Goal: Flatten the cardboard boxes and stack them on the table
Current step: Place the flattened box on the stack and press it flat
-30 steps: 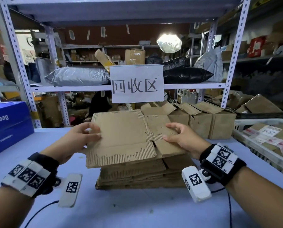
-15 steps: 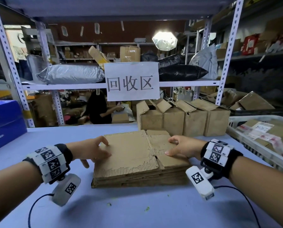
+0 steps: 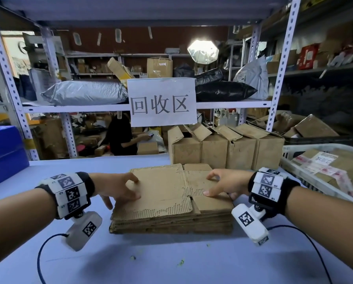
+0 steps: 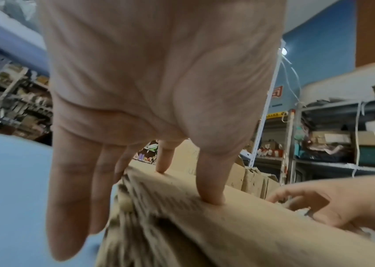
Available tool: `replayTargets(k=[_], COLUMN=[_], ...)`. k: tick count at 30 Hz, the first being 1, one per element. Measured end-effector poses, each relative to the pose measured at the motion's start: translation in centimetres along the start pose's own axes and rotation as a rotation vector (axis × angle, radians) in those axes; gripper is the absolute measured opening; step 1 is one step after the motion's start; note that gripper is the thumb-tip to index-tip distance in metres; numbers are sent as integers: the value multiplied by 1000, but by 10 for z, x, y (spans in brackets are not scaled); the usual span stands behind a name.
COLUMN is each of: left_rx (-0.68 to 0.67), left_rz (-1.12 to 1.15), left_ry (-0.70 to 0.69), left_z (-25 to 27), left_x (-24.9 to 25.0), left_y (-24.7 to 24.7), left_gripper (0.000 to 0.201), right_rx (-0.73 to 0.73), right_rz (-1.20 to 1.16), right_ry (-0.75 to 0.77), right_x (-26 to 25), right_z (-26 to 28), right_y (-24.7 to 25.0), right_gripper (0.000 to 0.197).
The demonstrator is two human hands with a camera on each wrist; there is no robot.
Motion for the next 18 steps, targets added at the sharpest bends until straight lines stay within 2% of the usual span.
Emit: replayTargets(k=[3, 7, 12, 15, 18], left_rx=[0, 80, 253, 303, 366], left_rz=[-206, -364, -326, -270, -241], left_ry=[18, -13, -146, -195, -231], left_z=[-2, -1, -2, -13, -31], left_x=[6, 33, 90, 126, 158], left_y=[9, 43, 91, 106, 113], left_gripper=[71, 62, 40, 34, 36], right_rx=[-33, 47, 264, 412, 482], right_rz=[68, 114, 118, 128, 167], right_ry=[1, 39, 184, 277, 301], right_x=[-7, -22, -54, -73, -87], right_z=[-2, -3, -14, -26, -52], right_y=[14, 47, 88, 108, 121], right_gripper=[65, 43, 22, 3, 7])
Point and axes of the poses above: each hand's wrist, its own z-axis away from the middle knuckle, its own y-axis out of the back of the hand, x = y × z, the point moved 8 cm from there along -z, towards the middle knuckle, and after that the axes turned 2 degrees about -x, right-handed, at the moved point
